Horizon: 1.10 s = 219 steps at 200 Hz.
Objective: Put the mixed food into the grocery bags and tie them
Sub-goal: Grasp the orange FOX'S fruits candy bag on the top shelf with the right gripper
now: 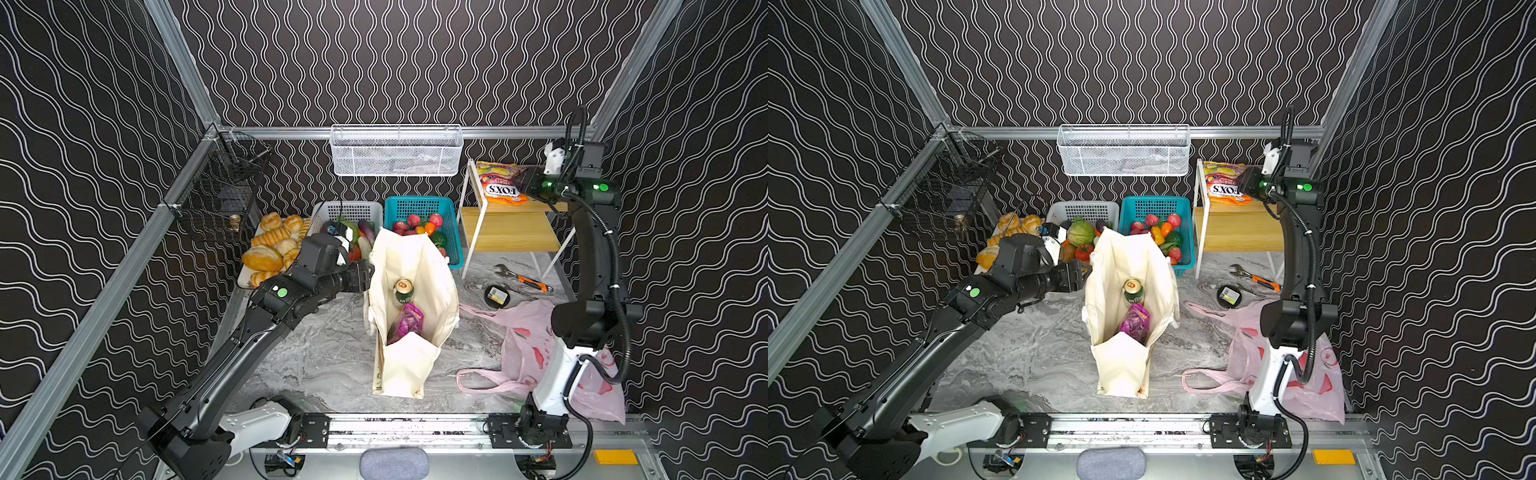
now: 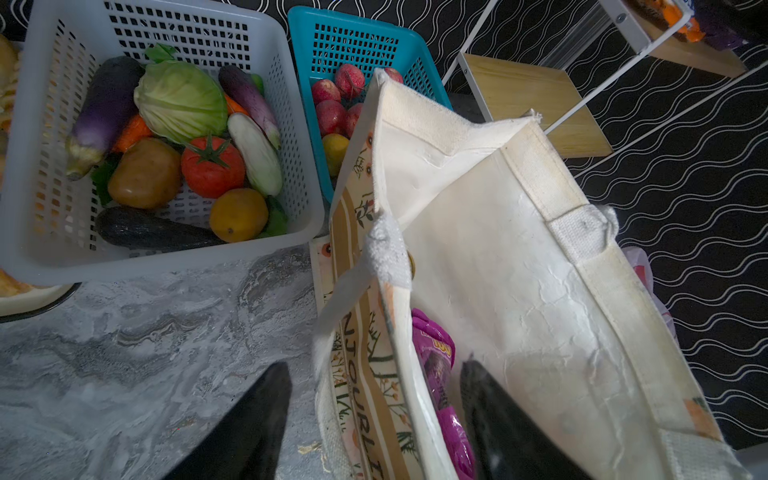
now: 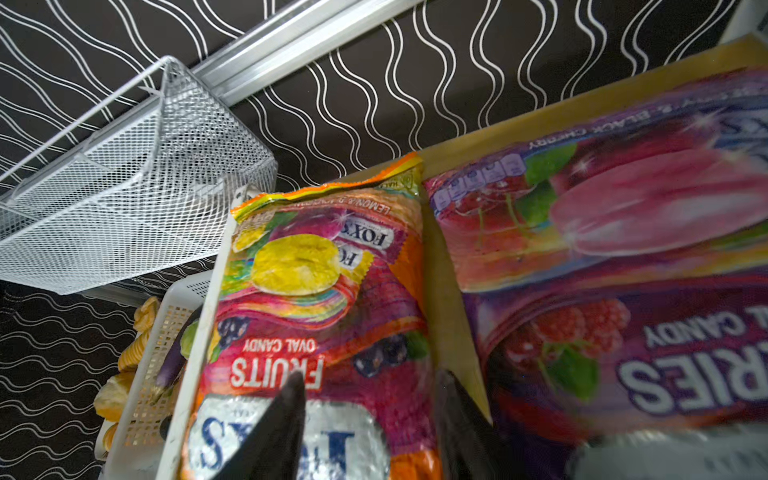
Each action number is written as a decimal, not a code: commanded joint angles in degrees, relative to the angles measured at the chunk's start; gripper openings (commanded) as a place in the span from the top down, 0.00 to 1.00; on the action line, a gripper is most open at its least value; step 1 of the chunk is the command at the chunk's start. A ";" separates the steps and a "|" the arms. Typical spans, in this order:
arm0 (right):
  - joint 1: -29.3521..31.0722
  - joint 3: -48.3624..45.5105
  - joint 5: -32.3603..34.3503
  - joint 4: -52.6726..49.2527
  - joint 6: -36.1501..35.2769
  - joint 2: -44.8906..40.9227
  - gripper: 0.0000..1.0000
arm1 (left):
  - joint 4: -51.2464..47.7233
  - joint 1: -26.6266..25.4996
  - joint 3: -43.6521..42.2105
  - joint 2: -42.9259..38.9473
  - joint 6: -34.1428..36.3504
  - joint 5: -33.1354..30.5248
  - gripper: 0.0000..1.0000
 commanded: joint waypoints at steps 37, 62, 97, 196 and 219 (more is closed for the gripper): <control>-0.15 -0.39 -6.96 1.63 1.39 2.91 0.38 | -0.23 0.08 0.76 0.33 0.59 -0.93 0.31; -0.17 -2.30 -11.06 1.27 0.83 2.95 0.40 | -0.08 0.15 0.49 0.28 0.62 -1.02 0.30; -0.19 -1.80 -5.02 -1.12 -1.57 2.92 0.61 | -0.10 0.08 0.58 0.47 0.76 -1.02 0.30; -0.07 -6.25 -3.62 8.75 0.25 -7.59 0.96 | -2.71 0.11 1.76 1.00 0.87 -2.65 0.29; -0.06 -6.81 -1.52 9.88 0.75 -11.01 1.00 | -1.90 0.13 1.43 0.50 1.23 -2.06 0.26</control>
